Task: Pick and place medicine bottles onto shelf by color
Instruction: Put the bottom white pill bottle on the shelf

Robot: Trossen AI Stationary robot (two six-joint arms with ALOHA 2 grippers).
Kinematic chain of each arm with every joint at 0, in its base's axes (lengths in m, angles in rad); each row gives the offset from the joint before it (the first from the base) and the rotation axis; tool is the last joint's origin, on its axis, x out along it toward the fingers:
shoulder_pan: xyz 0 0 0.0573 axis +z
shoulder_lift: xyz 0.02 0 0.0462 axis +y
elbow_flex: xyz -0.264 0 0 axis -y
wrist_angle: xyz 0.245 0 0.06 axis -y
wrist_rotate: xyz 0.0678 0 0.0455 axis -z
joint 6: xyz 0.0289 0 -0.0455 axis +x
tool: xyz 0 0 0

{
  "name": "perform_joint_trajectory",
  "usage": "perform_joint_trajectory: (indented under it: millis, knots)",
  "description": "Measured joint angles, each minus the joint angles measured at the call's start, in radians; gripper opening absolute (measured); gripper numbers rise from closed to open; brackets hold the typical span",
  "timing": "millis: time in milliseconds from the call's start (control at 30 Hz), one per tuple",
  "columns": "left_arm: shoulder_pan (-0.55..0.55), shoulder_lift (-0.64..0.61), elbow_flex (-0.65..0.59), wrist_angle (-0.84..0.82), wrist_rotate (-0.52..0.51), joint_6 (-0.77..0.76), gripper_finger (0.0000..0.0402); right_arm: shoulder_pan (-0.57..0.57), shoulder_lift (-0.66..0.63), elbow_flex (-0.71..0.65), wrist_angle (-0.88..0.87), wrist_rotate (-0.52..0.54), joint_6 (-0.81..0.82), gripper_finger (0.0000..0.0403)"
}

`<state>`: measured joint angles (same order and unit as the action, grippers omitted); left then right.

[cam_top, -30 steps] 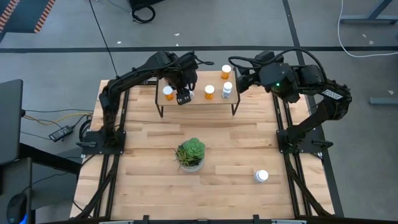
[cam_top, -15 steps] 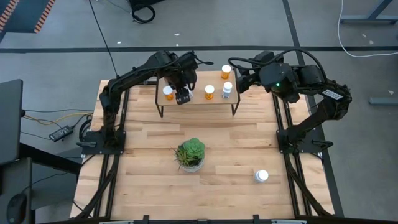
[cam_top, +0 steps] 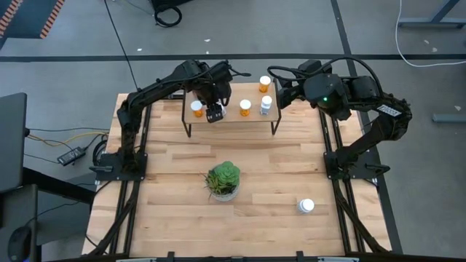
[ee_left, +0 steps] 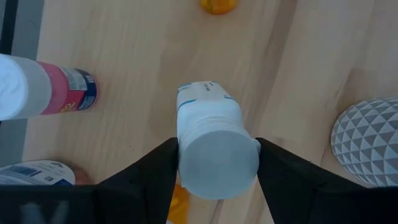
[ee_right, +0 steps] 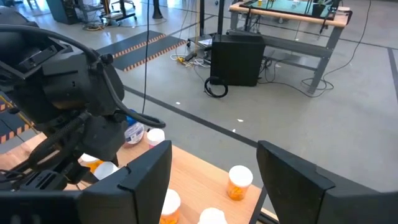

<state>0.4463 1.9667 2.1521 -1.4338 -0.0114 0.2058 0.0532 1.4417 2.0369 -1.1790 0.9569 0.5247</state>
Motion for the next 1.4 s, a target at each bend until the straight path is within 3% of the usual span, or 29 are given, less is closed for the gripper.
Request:
perform_joint_trajectory:
  millis: [1400]
  knots:
    - [0.006,0.0,0.0,0.009,-0.019,-0.002,0.022,-0.001,0.0,0.0,0.0,0.004,-0.013,0.0244]
